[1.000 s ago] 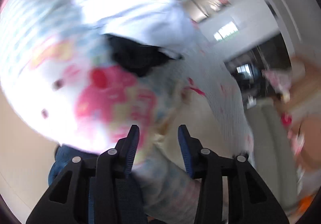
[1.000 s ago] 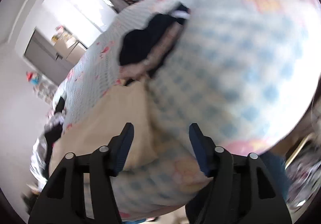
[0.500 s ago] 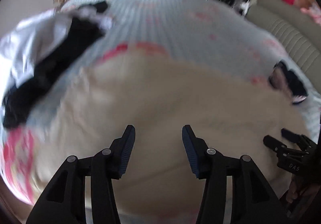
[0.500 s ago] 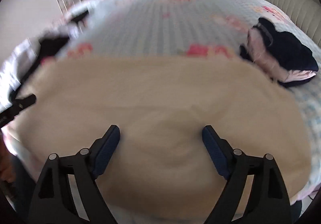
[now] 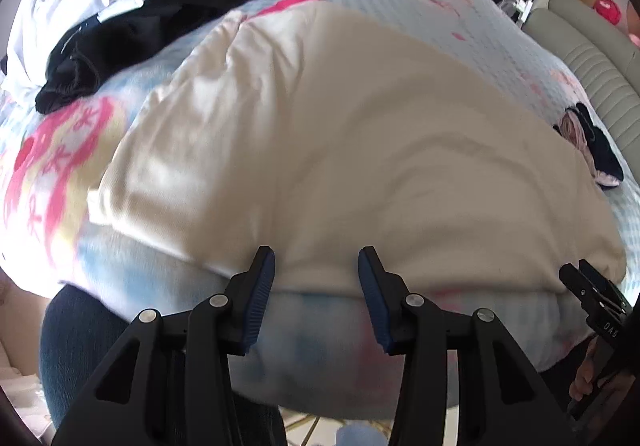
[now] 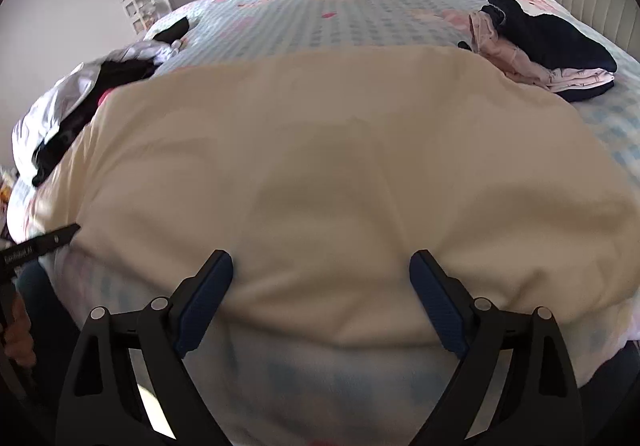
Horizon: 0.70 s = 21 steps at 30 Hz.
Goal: Fold clothes
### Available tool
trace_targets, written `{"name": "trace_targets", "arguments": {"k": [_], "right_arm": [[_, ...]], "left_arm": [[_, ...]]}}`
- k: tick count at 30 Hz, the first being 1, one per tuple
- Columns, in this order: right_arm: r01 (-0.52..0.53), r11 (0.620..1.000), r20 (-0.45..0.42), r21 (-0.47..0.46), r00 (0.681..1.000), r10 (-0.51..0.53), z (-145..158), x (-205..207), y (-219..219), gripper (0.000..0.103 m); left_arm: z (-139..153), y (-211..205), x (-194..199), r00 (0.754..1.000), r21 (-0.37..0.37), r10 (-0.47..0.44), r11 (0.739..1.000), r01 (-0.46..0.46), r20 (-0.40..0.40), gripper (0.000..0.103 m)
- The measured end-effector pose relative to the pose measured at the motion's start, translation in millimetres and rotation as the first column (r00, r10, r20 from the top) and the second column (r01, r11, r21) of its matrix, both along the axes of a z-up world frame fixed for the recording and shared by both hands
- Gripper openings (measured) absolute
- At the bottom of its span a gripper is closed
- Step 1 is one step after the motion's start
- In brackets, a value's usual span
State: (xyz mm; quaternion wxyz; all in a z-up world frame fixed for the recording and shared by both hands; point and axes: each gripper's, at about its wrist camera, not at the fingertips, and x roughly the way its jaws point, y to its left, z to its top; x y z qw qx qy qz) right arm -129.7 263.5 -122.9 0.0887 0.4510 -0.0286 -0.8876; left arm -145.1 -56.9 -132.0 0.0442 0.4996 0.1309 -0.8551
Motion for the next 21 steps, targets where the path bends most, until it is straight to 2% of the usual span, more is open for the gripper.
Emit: {"name": "trace_targets", "arguments": {"k": [2,4,8,13,15,18,21], "right_arm": [[0.000,1.000,-0.009,0.016,1.000,0.000,7.4,-6.3,4.7,0.091],[0.010,1.000,-0.026,0.022,1.000,-0.009,18.8,-23.0,10.9,0.091],[0.030,0.999,-0.060,0.033,0.998,-0.028,41.5,-56.6,23.3,0.091],[0.055,0.997,-0.102,0.046,0.994,-0.050,70.0,-98.5,38.8,0.091],[0.065,0.997,-0.119,0.051,0.991,-0.059,81.4,-115.3,44.9,0.091],[0.066,0.997,-0.119,0.039,0.991,-0.061,76.7,-128.7,48.3,0.091],[0.061,0.998,-0.110,0.019,0.992,-0.059,64.1,-138.0,49.4,0.091]], "left_arm": [[8.8,-2.8,6.9,1.000,0.025,-0.003,1.000,0.003,-0.002,0.046],[23.7,-9.2,6.6,0.998,0.051,-0.004,0.999,0.007,-0.060,0.046],[64.1,-31.7,-30.7,0.980,-0.045,-0.017,0.999,0.008,-0.197,0.049],[88.8,-51.3,-105.9,0.953,-0.061,-0.059,0.997,0.043,-0.298,0.052],[79.7,-44.6,-147.1,0.955,-0.068,-0.121,0.992,0.106,-0.271,0.060],[44.0,-36.4,-196.5,0.979,-0.055,-0.171,0.985,0.165,-0.109,0.063],[10.1,-31.2,-202.8,0.978,-0.025,-0.202,0.979,0.201,-0.052,0.061]]}}
